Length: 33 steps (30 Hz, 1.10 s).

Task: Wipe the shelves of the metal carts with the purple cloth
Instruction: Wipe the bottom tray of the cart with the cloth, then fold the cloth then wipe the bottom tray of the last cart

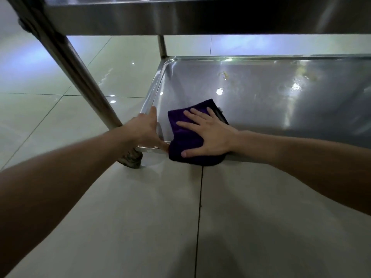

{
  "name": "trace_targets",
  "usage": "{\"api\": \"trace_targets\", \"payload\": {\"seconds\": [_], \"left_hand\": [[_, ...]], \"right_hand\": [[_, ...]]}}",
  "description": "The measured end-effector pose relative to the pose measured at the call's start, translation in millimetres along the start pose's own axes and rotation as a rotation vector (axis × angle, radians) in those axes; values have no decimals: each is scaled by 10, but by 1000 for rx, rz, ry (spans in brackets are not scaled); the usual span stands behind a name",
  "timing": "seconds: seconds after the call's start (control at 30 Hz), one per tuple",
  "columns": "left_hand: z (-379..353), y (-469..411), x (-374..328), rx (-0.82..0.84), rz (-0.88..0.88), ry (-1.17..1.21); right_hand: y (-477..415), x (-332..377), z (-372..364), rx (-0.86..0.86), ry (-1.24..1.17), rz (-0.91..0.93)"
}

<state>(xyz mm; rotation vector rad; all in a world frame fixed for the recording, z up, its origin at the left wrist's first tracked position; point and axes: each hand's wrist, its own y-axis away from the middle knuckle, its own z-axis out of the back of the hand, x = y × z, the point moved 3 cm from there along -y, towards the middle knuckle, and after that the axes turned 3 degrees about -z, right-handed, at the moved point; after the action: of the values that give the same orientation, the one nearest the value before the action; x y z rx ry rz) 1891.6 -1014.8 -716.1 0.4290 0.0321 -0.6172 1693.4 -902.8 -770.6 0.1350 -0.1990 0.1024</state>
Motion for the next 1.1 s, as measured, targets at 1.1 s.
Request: {"api": "trace_targets", "payload": {"seconds": [1.1], "left_hand": [[1235,2201,559,-25,-244,351]], "right_hand": [[813,1804,1274,81,-1239,-78]]}}
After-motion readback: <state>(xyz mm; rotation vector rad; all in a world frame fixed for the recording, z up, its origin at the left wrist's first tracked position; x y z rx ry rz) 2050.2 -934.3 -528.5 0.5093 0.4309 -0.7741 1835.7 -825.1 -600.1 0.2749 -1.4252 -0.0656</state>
